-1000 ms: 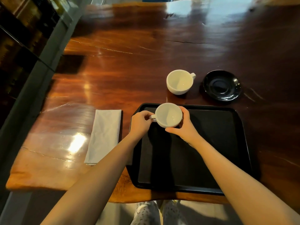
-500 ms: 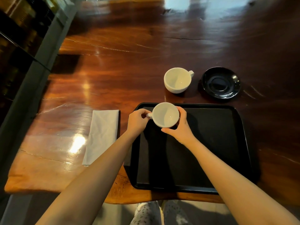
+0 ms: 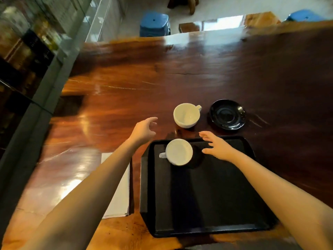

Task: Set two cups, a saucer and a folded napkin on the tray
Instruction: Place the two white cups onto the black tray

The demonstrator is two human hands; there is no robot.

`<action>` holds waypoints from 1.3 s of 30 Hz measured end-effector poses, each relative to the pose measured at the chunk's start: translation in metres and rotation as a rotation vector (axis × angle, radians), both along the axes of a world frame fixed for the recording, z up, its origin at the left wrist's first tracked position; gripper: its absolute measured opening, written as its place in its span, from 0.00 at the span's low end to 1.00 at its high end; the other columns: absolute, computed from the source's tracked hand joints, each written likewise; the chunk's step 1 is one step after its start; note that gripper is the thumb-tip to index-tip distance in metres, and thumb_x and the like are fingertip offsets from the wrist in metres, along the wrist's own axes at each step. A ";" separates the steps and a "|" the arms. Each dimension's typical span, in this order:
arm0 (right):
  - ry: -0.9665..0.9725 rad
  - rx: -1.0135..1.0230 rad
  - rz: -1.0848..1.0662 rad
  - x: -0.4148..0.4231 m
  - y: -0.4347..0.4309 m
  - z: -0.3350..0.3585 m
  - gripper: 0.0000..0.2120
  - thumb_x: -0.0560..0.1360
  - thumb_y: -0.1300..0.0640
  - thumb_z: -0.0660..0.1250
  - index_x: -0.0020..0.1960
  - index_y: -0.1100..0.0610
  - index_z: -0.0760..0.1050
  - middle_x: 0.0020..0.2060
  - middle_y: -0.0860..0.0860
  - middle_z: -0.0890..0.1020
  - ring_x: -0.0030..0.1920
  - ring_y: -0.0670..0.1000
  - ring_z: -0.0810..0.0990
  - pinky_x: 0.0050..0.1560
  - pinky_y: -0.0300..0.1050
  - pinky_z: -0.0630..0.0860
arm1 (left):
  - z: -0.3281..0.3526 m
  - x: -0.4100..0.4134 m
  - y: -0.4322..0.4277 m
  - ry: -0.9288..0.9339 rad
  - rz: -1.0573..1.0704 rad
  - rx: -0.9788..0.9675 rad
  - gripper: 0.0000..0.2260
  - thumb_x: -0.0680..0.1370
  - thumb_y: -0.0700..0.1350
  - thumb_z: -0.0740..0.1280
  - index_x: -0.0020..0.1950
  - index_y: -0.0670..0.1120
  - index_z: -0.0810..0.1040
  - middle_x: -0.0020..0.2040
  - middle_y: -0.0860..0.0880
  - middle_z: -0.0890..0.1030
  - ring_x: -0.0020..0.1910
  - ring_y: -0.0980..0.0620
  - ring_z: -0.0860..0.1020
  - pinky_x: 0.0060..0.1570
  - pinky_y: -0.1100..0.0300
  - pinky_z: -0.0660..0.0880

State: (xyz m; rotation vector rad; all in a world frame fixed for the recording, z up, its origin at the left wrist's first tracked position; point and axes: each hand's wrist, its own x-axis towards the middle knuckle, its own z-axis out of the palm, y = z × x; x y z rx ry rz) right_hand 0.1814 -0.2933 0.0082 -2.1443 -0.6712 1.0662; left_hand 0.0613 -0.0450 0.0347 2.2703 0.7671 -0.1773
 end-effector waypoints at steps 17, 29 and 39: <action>-0.432 -0.264 0.261 0.131 0.076 0.012 0.30 0.75 0.62 0.66 0.74 0.54 0.60 0.70 0.55 0.71 0.68 0.56 0.71 0.67 0.54 0.70 | -0.050 0.087 -0.029 -0.003 0.200 -0.463 0.44 0.68 0.35 0.75 0.77 0.47 0.52 0.76 0.45 0.61 0.73 0.45 0.64 0.70 0.48 0.66; -0.418 -0.052 0.263 0.149 0.083 -0.015 0.10 0.76 0.61 0.63 0.54 0.58 0.79 0.51 0.55 0.82 0.52 0.55 0.78 0.54 0.51 0.75 | -0.056 0.089 -0.036 -0.118 0.140 -0.450 0.37 0.67 0.36 0.75 0.71 0.50 0.63 0.68 0.51 0.70 0.64 0.55 0.66 0.68 0.54 0.64; -0.445 0.138 0.262 0.148 0.042 0.042 0.11 0.75 0.59 0.67 0.56 0.57 0.80 0.47 0.51 0.81 0.48 0.49 0.77 0.53 0.45 0.74 | -0.014 0.076 -0.048 -0.252 0.058 -0.553 0.39 0.65 0.45 0.77 0.71 0.58 0.62 0.70 0.52 0.70 0.69 0.52 0.68 0.70 0.52 0.65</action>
